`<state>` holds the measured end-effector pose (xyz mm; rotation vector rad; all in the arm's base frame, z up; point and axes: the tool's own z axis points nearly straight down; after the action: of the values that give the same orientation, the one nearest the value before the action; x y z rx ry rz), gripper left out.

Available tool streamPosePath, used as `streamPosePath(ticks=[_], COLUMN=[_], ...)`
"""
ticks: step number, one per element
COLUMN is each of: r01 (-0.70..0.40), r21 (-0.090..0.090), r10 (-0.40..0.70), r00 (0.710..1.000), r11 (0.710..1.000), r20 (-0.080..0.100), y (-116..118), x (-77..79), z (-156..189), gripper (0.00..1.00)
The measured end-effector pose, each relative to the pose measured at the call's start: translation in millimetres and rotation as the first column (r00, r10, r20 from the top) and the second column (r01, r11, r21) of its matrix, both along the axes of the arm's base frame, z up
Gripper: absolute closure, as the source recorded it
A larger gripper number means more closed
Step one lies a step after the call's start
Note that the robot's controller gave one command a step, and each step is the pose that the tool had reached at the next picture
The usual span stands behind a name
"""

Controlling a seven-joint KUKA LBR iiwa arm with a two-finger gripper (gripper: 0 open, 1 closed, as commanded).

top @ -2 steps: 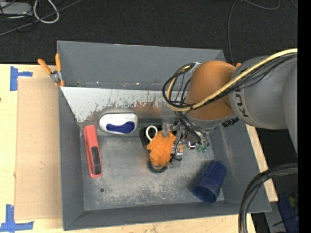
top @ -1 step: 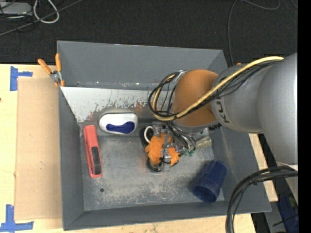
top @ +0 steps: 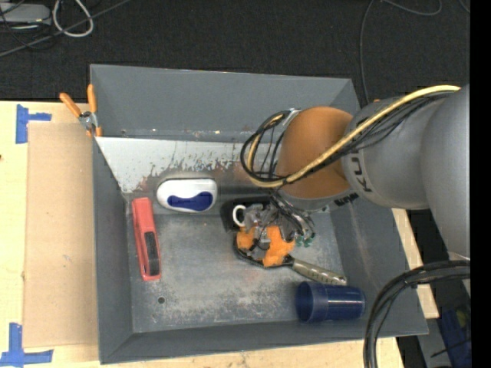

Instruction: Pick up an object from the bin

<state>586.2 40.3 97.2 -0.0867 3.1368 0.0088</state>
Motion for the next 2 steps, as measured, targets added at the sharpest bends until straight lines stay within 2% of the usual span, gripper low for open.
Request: streamPosePath(ticks=[1,2], r01=[0.000,-0.004], r21=[0.000,-0.002], r10=[0.000,0.004], r00=[1.000,1.000], r11=[1.000,1.000], r20=[0.000,-0.008], y=[0,-5], x=[0.0,-1.8], z=[0,54], gripper=[1.00,1.00])
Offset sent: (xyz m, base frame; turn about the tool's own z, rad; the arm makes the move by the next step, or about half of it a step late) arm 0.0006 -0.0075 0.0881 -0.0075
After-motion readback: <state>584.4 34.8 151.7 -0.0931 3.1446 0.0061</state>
